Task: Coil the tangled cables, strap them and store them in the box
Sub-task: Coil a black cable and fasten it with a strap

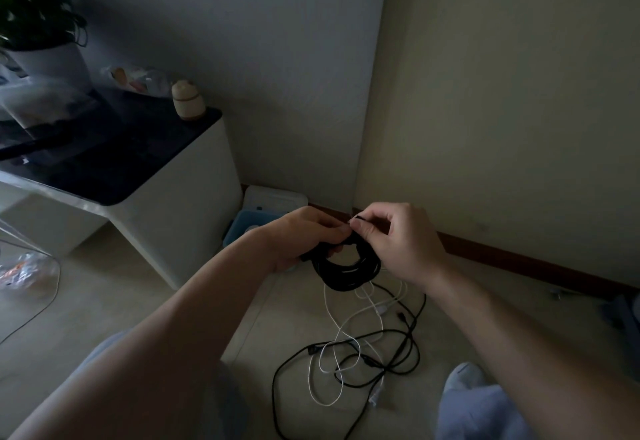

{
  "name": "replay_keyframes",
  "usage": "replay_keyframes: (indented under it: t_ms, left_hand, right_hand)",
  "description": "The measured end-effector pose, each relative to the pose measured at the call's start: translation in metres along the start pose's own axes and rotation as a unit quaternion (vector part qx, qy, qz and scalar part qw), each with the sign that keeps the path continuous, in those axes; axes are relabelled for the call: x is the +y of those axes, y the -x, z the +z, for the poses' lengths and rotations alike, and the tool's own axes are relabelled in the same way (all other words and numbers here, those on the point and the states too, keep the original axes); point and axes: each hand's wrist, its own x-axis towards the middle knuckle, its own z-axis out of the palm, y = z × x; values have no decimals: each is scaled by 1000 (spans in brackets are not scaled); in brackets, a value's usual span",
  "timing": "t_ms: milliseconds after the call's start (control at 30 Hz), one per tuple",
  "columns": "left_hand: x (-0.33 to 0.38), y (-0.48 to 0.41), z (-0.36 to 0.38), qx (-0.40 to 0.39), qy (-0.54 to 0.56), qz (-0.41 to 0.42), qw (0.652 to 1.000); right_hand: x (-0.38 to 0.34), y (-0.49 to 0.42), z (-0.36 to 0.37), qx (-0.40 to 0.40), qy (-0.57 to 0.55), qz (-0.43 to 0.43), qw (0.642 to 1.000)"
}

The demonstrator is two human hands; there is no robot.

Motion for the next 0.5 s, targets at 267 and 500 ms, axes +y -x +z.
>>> replay_keyframes:
  t_ms: [267, 500]
  left_hand:
    - [-6, -1, -2, -3, 20, -29, 999]
    - [-5, 0, -1, -31, 136, -73, 987]
  right_hand:
    - [-4, 5, -2, -10, 41, -39, 998]
    - [-8, 6, -2, 11, 100, -153, 983]
